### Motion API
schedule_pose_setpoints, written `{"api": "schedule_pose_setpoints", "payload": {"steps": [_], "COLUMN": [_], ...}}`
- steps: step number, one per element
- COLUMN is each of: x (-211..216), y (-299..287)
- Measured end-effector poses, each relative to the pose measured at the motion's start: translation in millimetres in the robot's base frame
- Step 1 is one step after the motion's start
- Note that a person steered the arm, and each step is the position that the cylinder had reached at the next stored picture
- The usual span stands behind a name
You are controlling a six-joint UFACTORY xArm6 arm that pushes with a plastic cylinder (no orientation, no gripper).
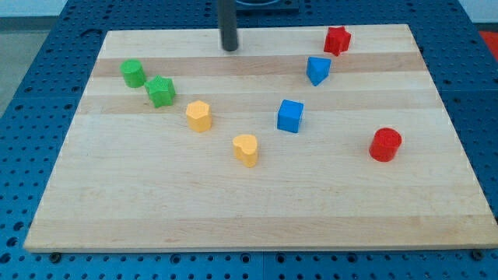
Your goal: Point your arm towards the red circle
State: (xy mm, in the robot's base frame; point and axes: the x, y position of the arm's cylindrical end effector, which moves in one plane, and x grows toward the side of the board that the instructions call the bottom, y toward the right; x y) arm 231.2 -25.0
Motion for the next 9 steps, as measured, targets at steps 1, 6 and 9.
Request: {"api": "schedule_pose_setpoints", "payload": {"steps": [1,6,9], "x": [-5.0,33.1,225.2], "y": [93.5,360.1,358.2]}}
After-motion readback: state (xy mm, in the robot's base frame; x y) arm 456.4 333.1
